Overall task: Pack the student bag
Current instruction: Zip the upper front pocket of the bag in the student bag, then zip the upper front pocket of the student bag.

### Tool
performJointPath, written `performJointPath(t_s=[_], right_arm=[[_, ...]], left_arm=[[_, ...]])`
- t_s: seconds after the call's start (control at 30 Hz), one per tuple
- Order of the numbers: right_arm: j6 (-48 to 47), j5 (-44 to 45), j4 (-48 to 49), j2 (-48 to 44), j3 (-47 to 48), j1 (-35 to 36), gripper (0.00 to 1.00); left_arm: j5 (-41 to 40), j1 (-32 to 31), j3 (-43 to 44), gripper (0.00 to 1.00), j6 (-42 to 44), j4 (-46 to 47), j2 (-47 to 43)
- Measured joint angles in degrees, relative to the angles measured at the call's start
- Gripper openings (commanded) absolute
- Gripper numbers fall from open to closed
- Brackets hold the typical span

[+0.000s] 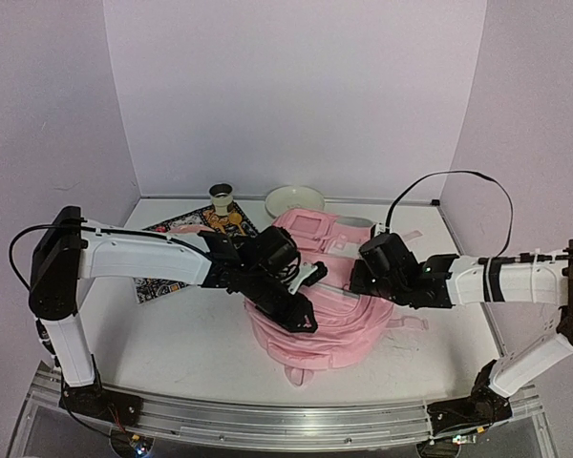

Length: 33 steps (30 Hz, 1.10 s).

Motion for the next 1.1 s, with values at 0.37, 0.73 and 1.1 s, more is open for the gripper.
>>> performJointPath(t_s=[0.37,0.73,1.1], right_arm=[[-9.53,-4.62,-2.13,-4.13,0.02,0.14,0.46],[-12.68,-4.36,-9.03,-8.26,4.39,8.59,0.52],[-17.73,-9.04,-9.70,-2.50,7.24,17.60,0.41]], left_arm=[[-7.81,2.56,-7.54,0.55,-1.91,1.88,-12.02],[-9.19,12.15,-17.11,0.57,-4.94,5.30,-19.92],[-7.02,13.43,-18.26,0.53,-9.11,12.05,-17.29]])
